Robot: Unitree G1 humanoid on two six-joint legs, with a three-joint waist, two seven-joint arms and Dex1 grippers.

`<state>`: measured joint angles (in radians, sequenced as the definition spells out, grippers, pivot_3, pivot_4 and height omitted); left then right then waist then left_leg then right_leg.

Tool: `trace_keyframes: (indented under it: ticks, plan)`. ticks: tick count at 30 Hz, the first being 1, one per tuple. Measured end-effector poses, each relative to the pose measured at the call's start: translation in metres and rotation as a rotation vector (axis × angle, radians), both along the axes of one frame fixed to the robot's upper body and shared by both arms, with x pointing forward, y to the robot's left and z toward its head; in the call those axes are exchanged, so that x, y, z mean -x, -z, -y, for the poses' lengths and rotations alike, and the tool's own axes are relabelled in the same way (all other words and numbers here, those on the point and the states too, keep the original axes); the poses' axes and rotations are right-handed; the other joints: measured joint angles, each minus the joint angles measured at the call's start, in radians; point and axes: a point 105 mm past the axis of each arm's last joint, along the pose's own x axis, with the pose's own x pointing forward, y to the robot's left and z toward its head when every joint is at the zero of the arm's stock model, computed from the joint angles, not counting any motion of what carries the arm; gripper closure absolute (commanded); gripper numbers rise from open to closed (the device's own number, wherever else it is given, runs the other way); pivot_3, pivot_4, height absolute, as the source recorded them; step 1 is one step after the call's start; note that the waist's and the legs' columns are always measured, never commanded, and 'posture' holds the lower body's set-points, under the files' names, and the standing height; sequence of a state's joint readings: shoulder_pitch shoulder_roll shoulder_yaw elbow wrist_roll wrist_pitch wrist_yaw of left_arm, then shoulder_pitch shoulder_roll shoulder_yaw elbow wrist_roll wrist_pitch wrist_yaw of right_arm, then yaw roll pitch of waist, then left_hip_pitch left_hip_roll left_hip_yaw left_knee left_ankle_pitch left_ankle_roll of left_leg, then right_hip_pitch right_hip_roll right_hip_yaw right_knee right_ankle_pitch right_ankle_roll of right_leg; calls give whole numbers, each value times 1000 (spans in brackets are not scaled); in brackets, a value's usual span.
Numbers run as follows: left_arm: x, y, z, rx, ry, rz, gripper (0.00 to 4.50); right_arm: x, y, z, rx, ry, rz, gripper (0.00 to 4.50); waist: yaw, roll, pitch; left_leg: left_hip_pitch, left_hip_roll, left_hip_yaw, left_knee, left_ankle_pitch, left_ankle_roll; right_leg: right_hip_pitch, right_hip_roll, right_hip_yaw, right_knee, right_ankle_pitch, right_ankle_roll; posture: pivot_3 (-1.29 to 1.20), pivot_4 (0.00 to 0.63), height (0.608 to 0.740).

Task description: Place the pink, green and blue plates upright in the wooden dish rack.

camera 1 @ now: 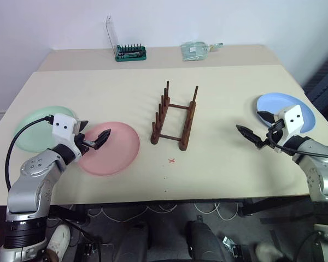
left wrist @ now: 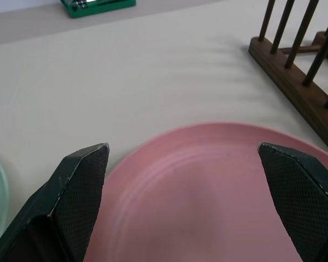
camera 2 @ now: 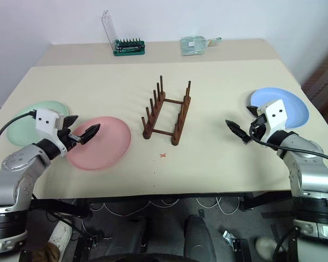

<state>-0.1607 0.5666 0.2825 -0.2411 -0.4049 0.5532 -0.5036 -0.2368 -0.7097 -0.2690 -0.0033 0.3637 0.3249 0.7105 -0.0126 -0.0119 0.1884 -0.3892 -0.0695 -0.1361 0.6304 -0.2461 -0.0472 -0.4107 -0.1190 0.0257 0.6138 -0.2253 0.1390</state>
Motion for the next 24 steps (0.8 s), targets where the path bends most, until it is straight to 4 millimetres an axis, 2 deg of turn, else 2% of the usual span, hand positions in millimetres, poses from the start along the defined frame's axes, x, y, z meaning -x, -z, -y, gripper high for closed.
trace_keyframes:
  ticks: [8,12,16,20,22,24]
  plan:
    - [0,5,8,-4,34,-21,0,-6,-16,-2,-4,22,28,18,-1,0,0,0,0,0,0,0,0,0,0,0,0,0,0,0,150,740]
    - [2,4,17,-15,69,-26,0,-5,-16,-3,-3,21,24,18,1,0,0,0,0,0,0,0,0,0,0,0,0,0,0,0,150,740]
    - [4,0,38,-48,179,-26,0,-2,-8,-1,-5,26,0,18,1,0,0,0,0,0,0,0,0,0,0,0,0,0,0,0,150,740]
    - [-2,-24,63,-61,315,39,0,-2,-8,-3,-12,25,8,18,0,0,0,0,0,0,0,0,0,0,0,0,0,0,0,0,150,740]
    - [2,-29,80,-70,432,36,0,-3,-6,-6,-27,25,14,18,-4,0,0,0,0,1,0,0,0,0,0,0,0,0,0,0,150,740]
    - [16,-20,108,-85,611,-16,0,-2,-2,-7,-34,28,9,18,-2,0,0,0,0,1,0,0,0,0,0,0,0,0,0,0,150,740]
